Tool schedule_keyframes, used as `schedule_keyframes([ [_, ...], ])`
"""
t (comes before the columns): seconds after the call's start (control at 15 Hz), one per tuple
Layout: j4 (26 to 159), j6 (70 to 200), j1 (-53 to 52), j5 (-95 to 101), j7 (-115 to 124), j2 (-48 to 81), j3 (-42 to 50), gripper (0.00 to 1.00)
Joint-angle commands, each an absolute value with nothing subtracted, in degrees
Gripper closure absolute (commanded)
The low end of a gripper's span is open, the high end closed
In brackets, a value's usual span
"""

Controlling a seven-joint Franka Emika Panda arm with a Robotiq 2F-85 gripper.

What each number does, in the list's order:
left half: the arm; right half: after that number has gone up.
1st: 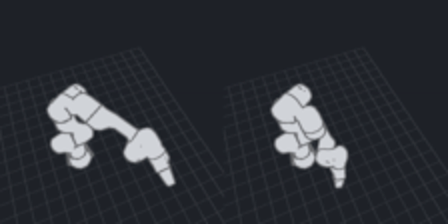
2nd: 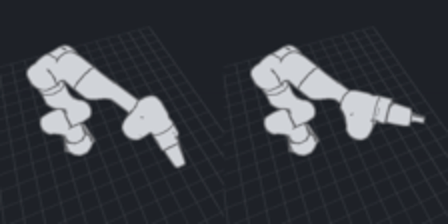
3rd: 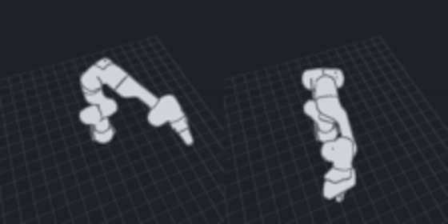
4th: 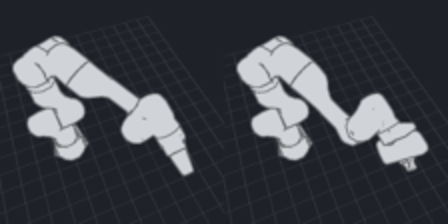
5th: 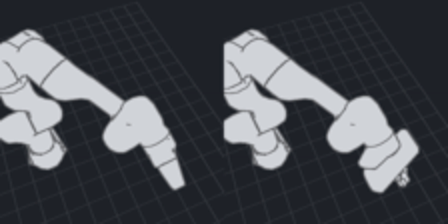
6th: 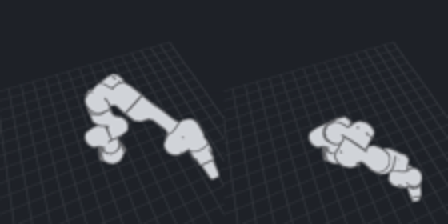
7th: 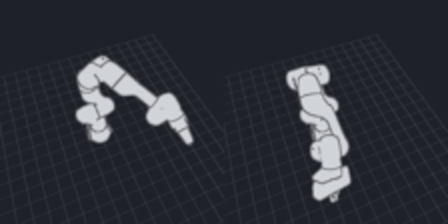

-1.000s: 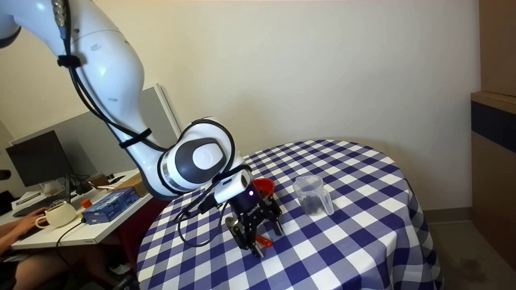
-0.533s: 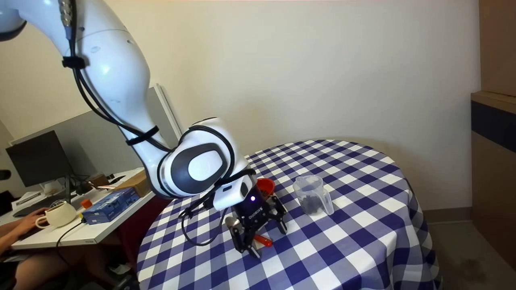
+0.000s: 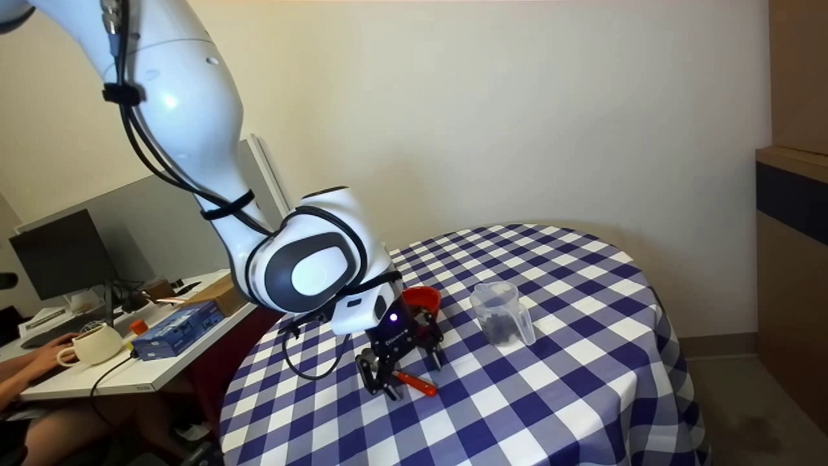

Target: Spoon out a single spoonful of the contents from the orange bowl into the transparent jar.

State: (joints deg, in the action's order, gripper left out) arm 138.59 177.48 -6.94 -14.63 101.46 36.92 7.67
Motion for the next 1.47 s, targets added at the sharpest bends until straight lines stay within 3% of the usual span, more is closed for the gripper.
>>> schedule_keyframes([
  [0.0,139.0,178.7,0.0,-17.5,97.0,35.5,0.7,0.43],
  [0.47,138.9,178.3,6.9,-19.7,91.2,35.2,-4.9,0.96],
  [1.0,139.7,172.5,7.2,-19.0,82.8,32.9,-6.0,0.93],
  [1.4,139.9,157.1,-2.6,-15.3,78.6,27.9,0.8,0.93],
])
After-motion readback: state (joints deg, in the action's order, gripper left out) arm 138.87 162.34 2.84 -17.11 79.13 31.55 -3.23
